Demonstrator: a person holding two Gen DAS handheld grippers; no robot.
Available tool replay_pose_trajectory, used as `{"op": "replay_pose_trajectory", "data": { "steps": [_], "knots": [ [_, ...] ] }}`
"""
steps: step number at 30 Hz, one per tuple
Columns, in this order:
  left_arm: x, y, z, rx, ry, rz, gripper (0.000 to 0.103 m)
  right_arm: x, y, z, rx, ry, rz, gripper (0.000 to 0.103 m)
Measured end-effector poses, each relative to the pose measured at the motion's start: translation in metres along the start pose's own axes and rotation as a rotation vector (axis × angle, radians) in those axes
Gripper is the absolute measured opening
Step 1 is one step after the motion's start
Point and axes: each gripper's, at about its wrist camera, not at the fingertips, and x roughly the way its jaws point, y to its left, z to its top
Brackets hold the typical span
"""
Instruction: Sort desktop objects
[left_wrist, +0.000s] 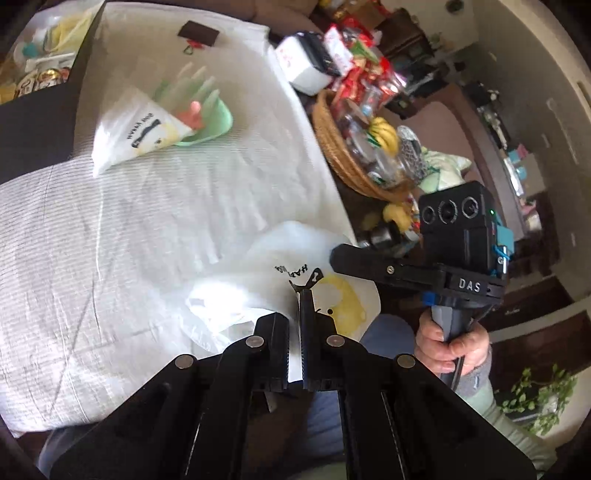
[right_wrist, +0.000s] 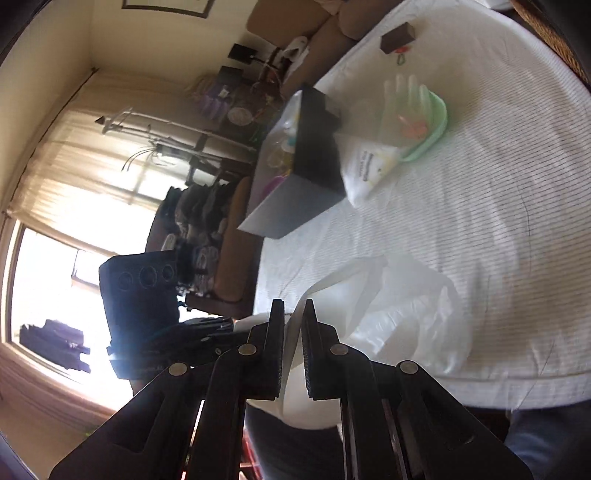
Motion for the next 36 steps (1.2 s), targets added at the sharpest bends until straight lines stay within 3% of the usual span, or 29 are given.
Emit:
{"op": "replay_pose_trajectory", "data": {
  "steps": [5,10,13,16,19,21,25,28,30,33,35,36],
  "knots": [
    [0.023,0.045,0.041,-0.070,-0.085,0.007,0.004,0.037,-0.040,0.051,0.025,-0.060,-0.065,0.008],
    [0.029,0.054,0.056,-0.034,-0.180,0.037,0.005,0.048,-0.042,0.078,-0.044,-0.123,-0.052,0.008],
    [0.036,0.053,0.034,-0.008,-0.167,0.056,0.005,0.046,-0.035,0.062,-0.133,-0.100,-0.082,0.008],
    [0.056,0.057,0.002,0.000,-0.127,0.100,0.005,0.052,-0.043,0.029,-0.212,-0.031,-0.188,0.008],
    [0.085,0.060,-0.029,-0.012,-0.095,0.149,0.005,0.061,-0.068,0.007,-0.172,0.025,-0.260,0.008],
    [0.092,0.060,-0.041,-0.028,-0.115,0.167,0.008,0.066,-0.077,0.002,-0.151,0.061,-0.307,0.004],
    [0.086,0.054,-0.044,-0.040,-0.137,0.172,0.010,0.060,-0.073,0.000,-0.188,0.047,-0.365,0.005],
    [0.063,0.049,-0.047,-0.035,-0.173,0.185,0.012,0.049,-0.060,0.000,-0.226,0.005,-0.401,0.013],
    [0.050,0.051,-0.048,-0.033,-0.198,0.243,0.025,0.046,-0.055,0.000,-0.252,0.003,-0.425,0.013],
    [0.047,0.070,-0.045,-0.125,-0.189,0.219,0.031,0.052,-0.058,0.002,-0.234,0.028,-0.460,0.015],
    [0.050,0.078,-0.043,-0.191,-0.184,0.178,0.038,0.052,-0.059,0.003,-0.229,0.007,-0.480,0.024],
    [0.054,0.080,-0.042,-0.211,-0.176,0.178,0.042,0.053,-0.060,0.003,-0.234,0.000,-0.508,0.041]
  ]
}}
